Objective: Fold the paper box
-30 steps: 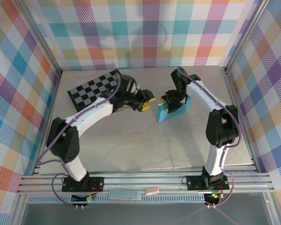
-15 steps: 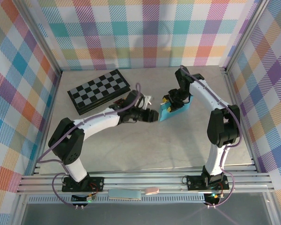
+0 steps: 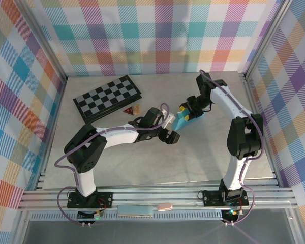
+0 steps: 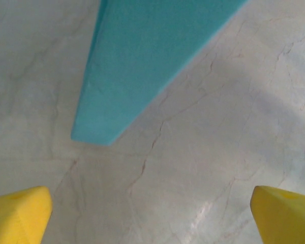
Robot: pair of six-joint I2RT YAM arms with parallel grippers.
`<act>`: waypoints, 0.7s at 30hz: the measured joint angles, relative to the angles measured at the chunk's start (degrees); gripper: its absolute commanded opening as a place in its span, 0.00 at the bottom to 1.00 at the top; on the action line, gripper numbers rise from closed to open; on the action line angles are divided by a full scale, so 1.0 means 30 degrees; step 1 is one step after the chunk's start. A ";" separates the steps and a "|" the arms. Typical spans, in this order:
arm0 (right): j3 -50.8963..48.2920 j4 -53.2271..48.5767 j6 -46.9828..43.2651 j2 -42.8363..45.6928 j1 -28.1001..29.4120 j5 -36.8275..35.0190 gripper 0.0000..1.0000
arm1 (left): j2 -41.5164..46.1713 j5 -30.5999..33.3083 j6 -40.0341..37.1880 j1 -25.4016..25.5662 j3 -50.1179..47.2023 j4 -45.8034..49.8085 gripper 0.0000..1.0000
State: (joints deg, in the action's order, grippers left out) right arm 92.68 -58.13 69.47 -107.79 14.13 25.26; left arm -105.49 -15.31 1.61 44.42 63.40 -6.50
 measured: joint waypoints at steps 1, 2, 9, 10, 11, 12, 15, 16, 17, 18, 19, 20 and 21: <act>0.0000 -0.0022 -0.0073 0.0015 -0.0029 0.0087 0.35 | -0.0102 -0.0058 -0.0248 0.0000 0.0000 -0.0466 1.00; 0.0000 -0.0058 -0.0219 0.0022 -0.0066 0.0240 0.35 | -0.0189 -0.0080 -0.0503 0.0000 -0.0087 -0.1188 1.00; -0.0007 -0.0583 -0.0918 0.0291 -0.0393 0.1399 0.35 | 0.0226 -0.0189 -0.0663 -0.0634 -0.0780 -0.3774 1.00; -0.0007 -0.0670 -0.0962 0.0342 -0.0466 0.1537 0.35 | 0.0634 -0.0051 -0.0240 -0.0852 -0.0903 -0.3832 1.00; -0.0007 -0.0801 -0.0998 0.0379 -0.0510 0.1705 0.35 | 0.1399 0.0474 0.0597 -0.1166 -0.1173 -0.3985 1.00; -0.0029 -0.0903 -0.1049 0.0415 -0.0576 0.1858 0.35 | 0.2237 0.1268 0.2113 -0.1479 -0.1443 -0.4182 1.00; -0.0095 -0.0976 -0.1268 0.0452 -0.0656 0.2120 0.34 | 0.4568 0.3366 0.7388 -0.2973 -0.1931 -0.5297 0.91; -0.0138 -0.0976 -0.1326 0.0466 -0.0692 0.2171 0.34 | 0.4823 0.3330 0.8670 -0.3606 -0.1741 -0.5741 0.91; -0.0175 -0.0976 -0.1362 0.0488 -0.0692 0.2193 0.34 | 0.4823 0.3249 0.9792 -0.4182 -0.1115 -0.5493 0.87; -0.0182 -0.0984 -0.1392 0.0503 -0.0692 0.2208 0.34 | 0.4597 0.3133 1.0331 -0.4619 -0.0197 -0.4707 0.82; -0.0182 -0.0976 -0.1392 0.0517 -0.0699 0.2251 0.34 | 0.4350 0.3045 1.0433 -0.4845 0.0532 -0.4000 0.78; -0.0182 -0.0984 -0.1392 0.0517 -0.0707 0.2259 0.34 | 0.4138 0.2812 1.0455 -0.4903 0.1195 -0.3235 0.68; -0.0182 -0.0991 -0.1392 0.0525 -0.0707 0.2273 0.34 | 0.4102 0.2441 1.0375 -0.4736 0.1450 -0.2681 0.57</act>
State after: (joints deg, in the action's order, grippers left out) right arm 92.14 -61.10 65.30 -106.21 12.01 32.08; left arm -93.19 -7.99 32.73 30.22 67.75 -14.55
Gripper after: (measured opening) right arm 0.341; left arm 0.723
